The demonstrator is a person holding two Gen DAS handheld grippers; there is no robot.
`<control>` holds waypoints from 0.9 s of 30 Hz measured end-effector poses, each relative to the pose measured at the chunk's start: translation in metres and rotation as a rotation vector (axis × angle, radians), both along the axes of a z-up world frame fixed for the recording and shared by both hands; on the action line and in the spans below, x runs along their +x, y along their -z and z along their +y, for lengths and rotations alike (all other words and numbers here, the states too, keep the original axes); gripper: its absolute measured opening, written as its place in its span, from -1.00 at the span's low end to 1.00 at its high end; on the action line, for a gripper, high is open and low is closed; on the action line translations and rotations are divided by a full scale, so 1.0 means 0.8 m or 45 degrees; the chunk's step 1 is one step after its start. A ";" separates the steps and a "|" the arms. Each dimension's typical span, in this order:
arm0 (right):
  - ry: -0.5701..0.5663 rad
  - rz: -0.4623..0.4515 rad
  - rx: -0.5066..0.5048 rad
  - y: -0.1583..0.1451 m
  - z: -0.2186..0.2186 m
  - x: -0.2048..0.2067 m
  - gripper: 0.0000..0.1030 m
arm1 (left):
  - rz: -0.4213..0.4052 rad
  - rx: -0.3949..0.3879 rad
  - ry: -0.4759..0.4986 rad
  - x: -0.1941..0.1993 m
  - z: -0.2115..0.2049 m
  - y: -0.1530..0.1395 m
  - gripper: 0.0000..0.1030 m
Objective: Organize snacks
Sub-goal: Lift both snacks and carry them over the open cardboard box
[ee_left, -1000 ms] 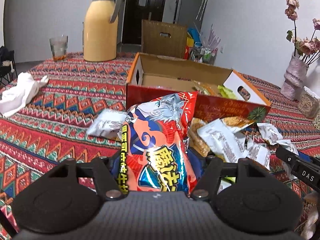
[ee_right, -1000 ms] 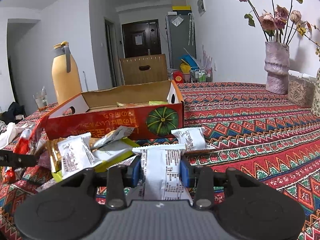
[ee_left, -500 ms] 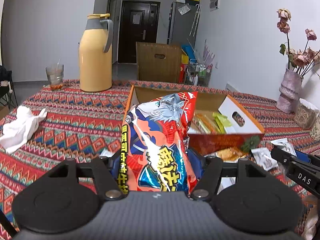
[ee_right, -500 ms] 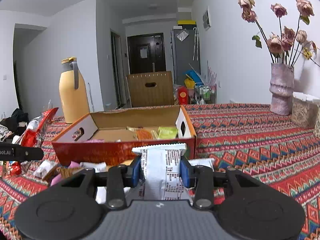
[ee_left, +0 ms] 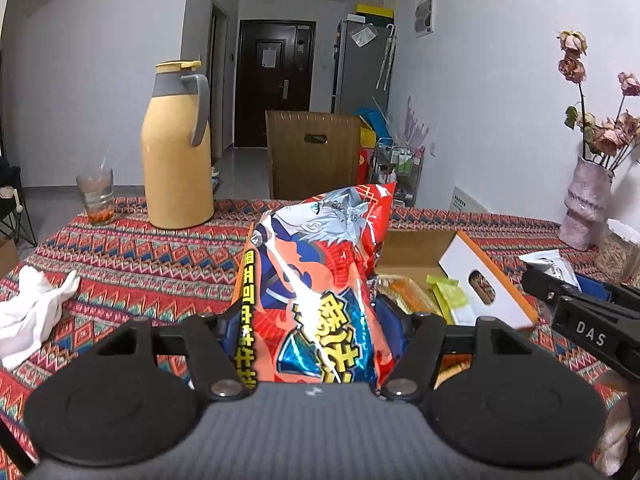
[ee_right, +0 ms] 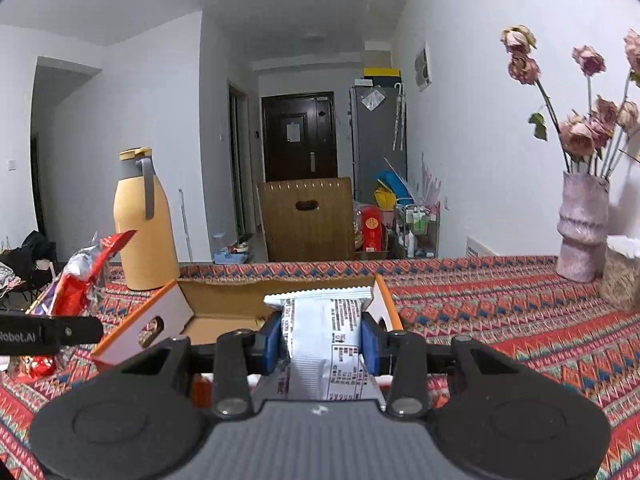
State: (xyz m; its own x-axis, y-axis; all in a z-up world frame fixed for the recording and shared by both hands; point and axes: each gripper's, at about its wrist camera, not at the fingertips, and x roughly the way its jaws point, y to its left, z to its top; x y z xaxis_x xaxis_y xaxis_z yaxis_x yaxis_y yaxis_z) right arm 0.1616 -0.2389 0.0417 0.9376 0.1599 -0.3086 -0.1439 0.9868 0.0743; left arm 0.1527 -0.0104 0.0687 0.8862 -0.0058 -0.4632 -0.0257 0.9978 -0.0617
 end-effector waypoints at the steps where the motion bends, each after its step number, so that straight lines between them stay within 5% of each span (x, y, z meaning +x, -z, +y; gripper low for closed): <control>1: -0.005 -0.001 -0.002 -0.002 0.002 0.008 -0.25 | -0.003 0.002 -0.005 0.005 0.000 -0.002 0.28; 16: -0.011 0.056 0.013 0.013 0.028 0.108 -0.25 | 0.003 0.003 -0.098 0.096 0.013 0.012 0.28; 27: -0.035 0.129 0.026 0.054 0.034 0.128 -0.25 | 0.046 0.010 -0.108 0.125 0.021 0.050 0.28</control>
State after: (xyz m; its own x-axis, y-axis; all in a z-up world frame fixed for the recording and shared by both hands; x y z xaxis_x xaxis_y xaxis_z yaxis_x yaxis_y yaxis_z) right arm 0.2639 -0.2113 -0.0016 0.8970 0.1921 -0.3981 -0.1613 0.9808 0.1099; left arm 0.2526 0.0061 0.0288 0.8660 0.0719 -0.4949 -0.1118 0.9924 -0.0515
